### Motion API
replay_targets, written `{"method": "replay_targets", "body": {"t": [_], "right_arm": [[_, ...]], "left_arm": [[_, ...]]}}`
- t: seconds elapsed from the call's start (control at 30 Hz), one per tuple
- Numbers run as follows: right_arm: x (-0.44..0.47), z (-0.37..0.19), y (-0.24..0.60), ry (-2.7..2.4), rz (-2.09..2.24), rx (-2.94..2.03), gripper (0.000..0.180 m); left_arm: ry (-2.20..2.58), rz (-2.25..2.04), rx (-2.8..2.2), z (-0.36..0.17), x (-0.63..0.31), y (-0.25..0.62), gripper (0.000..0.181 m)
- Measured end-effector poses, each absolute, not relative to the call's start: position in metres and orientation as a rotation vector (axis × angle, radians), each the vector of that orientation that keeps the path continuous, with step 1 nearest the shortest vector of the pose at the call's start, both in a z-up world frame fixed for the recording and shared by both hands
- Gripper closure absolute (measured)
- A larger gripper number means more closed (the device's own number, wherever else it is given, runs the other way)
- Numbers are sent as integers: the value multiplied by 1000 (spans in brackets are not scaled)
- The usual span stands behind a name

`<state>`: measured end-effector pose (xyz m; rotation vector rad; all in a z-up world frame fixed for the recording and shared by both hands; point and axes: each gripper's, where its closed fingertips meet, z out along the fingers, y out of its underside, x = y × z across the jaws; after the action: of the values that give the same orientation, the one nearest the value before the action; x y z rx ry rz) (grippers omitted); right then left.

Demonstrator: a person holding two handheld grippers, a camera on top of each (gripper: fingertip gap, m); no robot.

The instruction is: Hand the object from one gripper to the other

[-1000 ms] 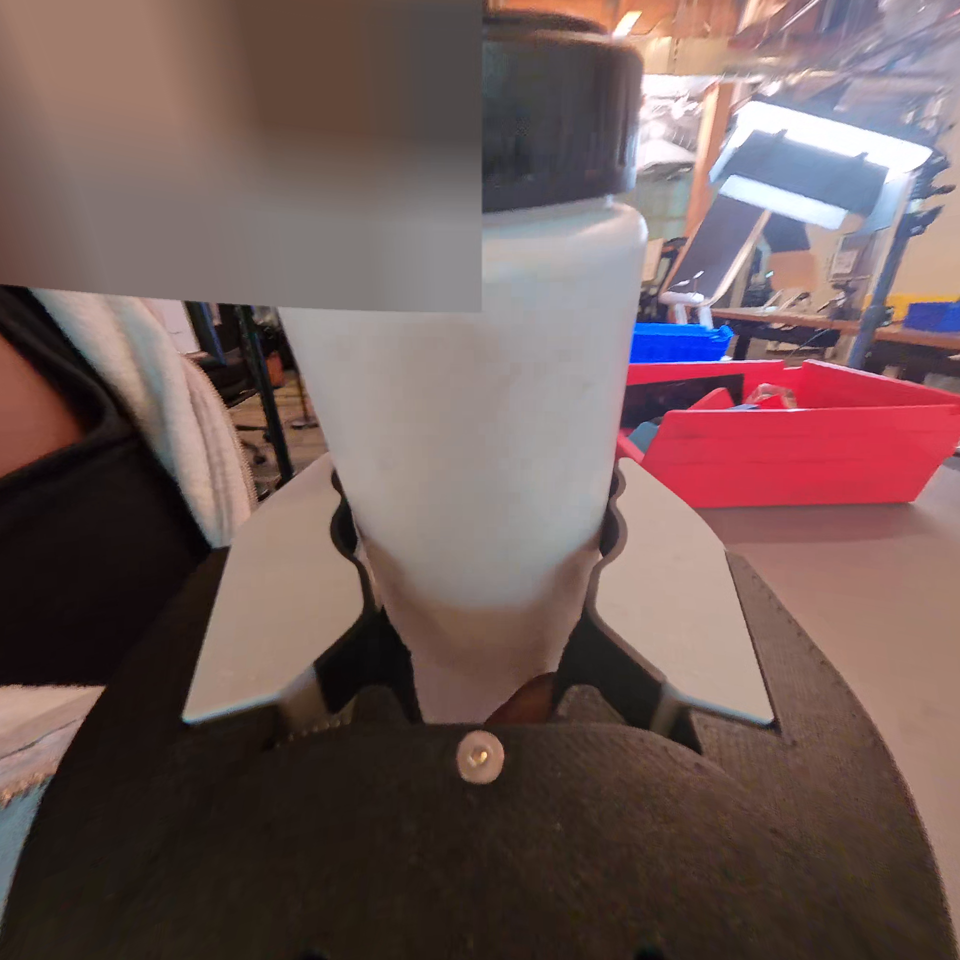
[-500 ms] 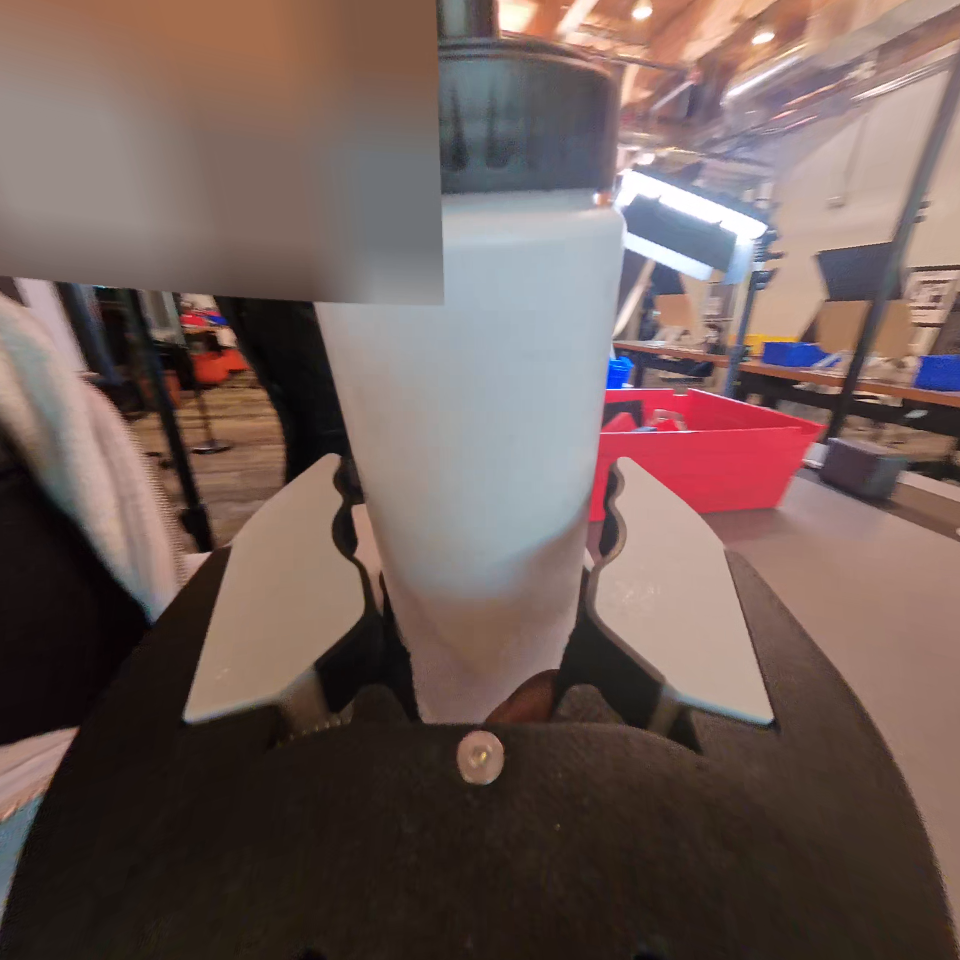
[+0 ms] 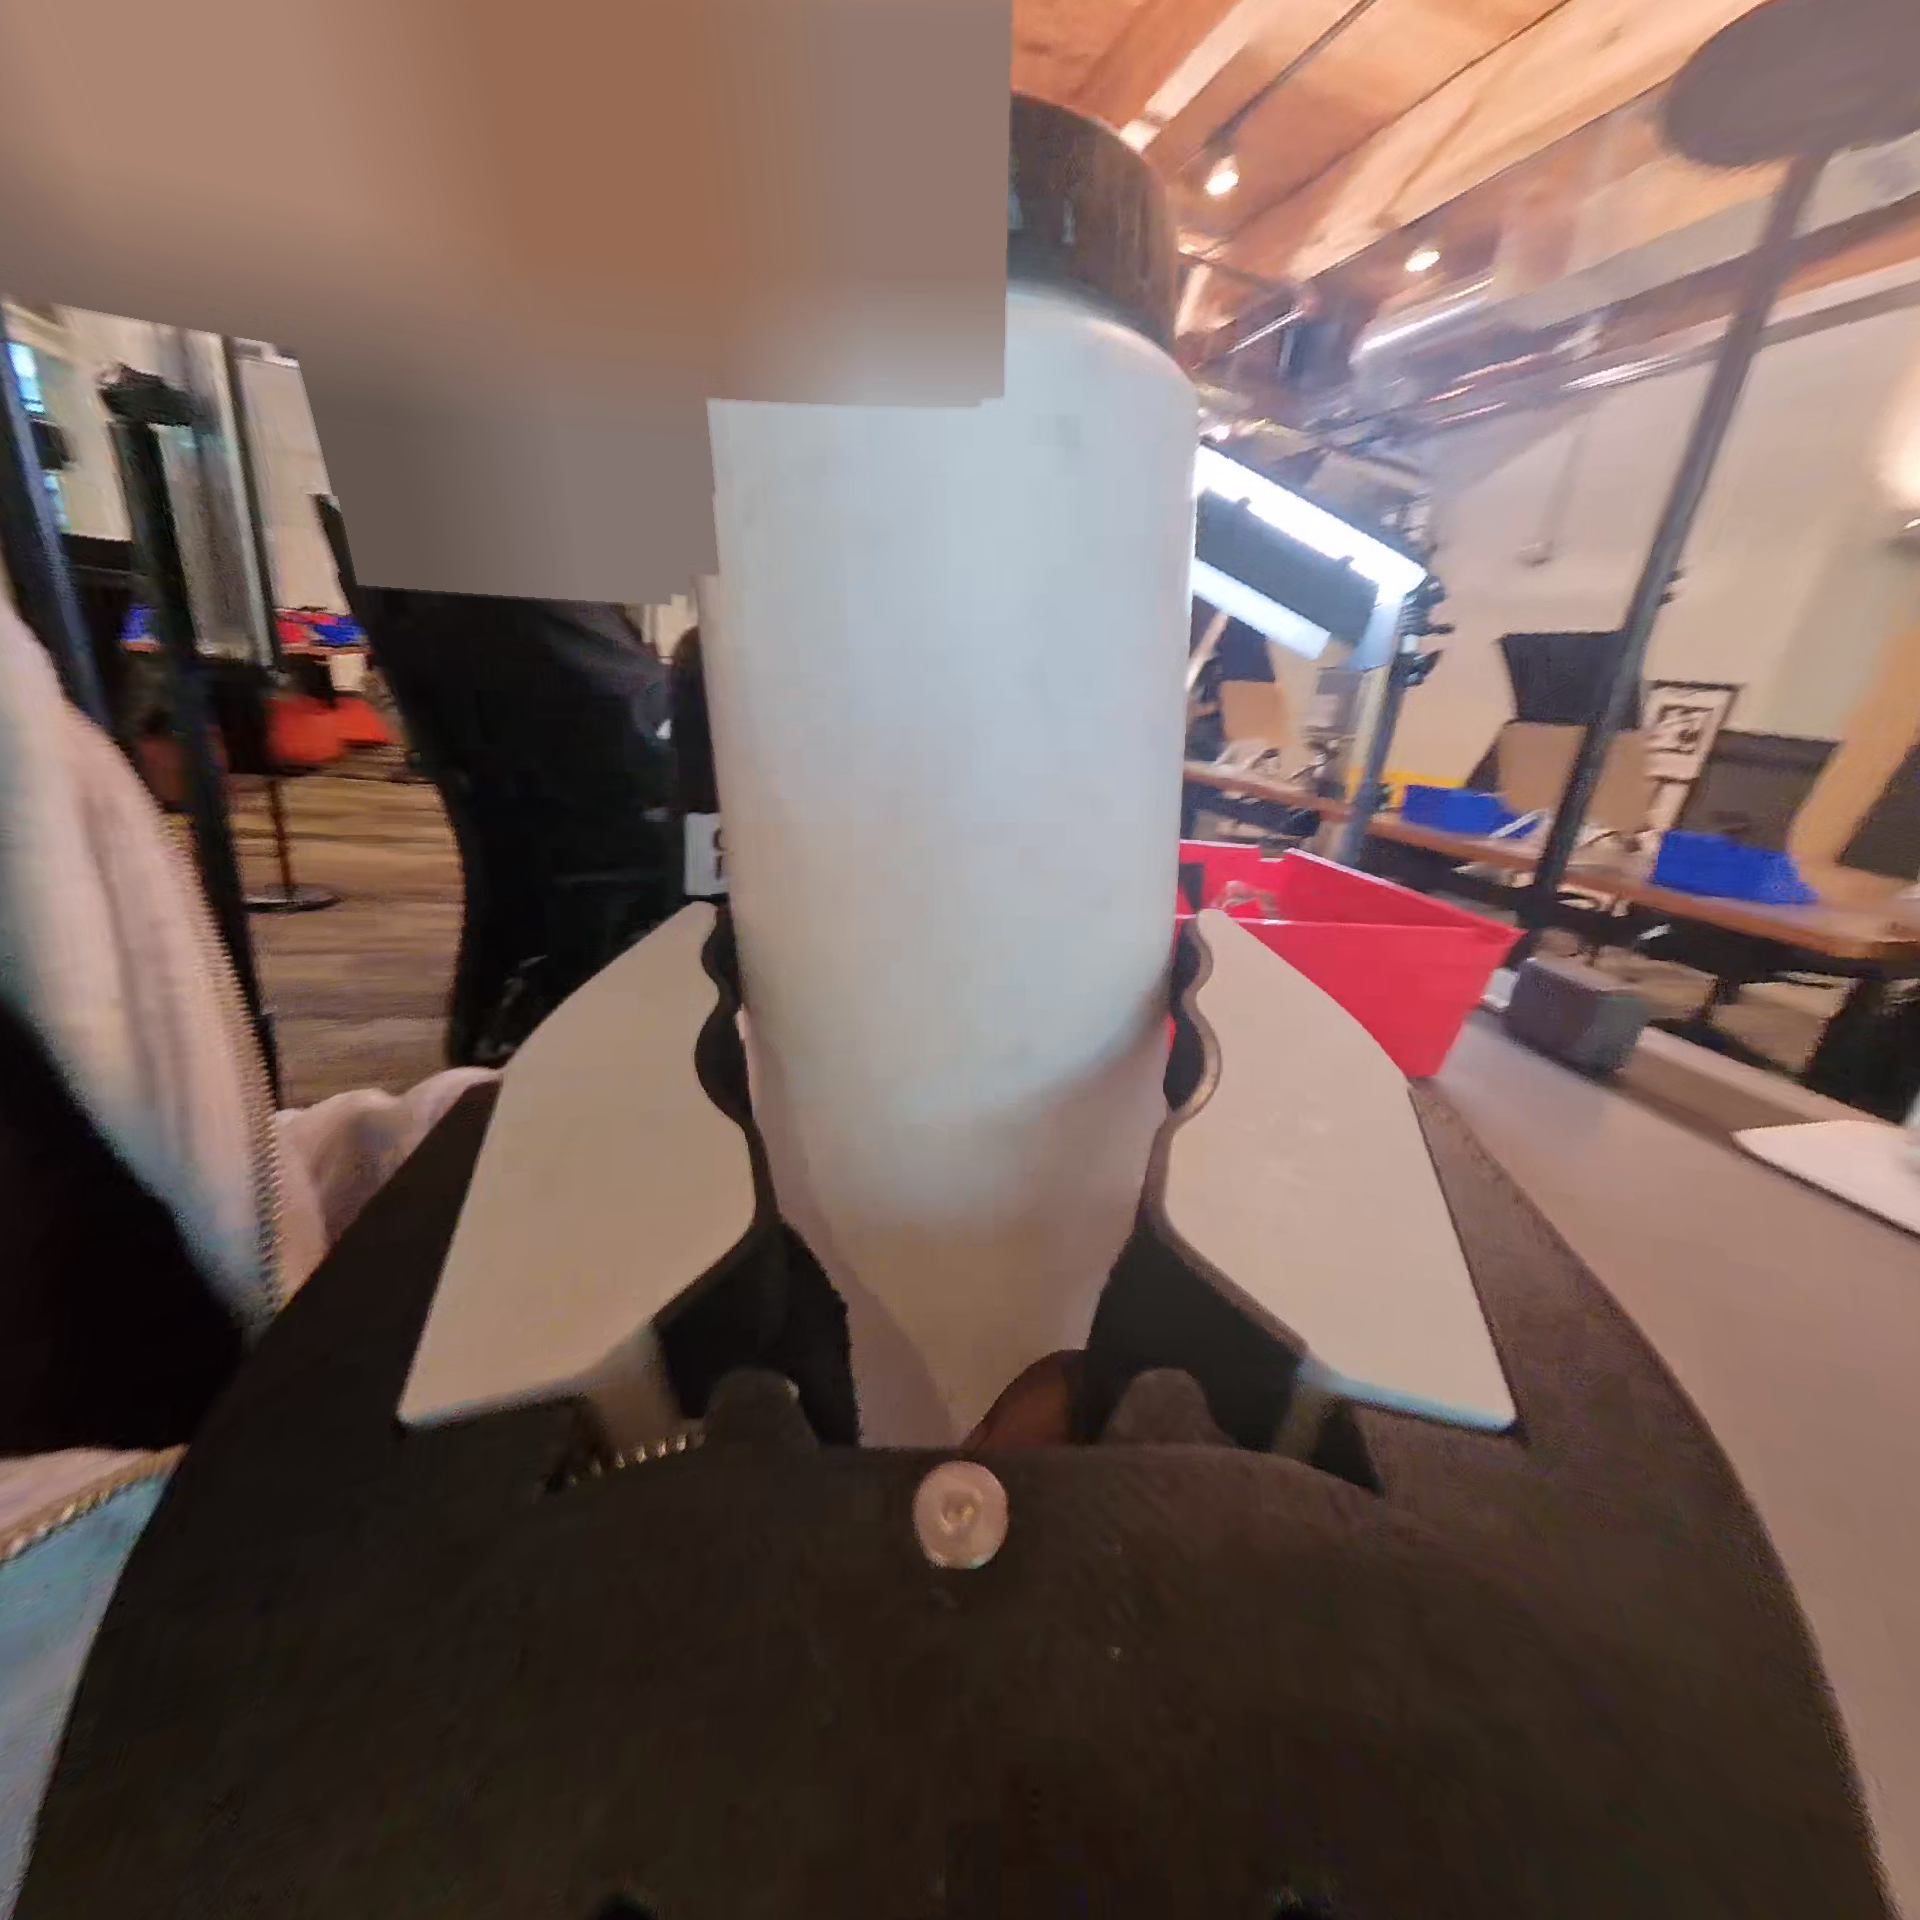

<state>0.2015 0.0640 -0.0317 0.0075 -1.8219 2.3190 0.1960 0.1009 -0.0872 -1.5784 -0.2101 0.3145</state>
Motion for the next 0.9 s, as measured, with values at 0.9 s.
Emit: {"method": "replay_targets", "body": {"t": [0.9], "right_arm": [[202, -27, 55, -1695, 2362, -35, 98]], "left_arm": [[-201, 379, -1587, -89, 192, 96, 94]]}}
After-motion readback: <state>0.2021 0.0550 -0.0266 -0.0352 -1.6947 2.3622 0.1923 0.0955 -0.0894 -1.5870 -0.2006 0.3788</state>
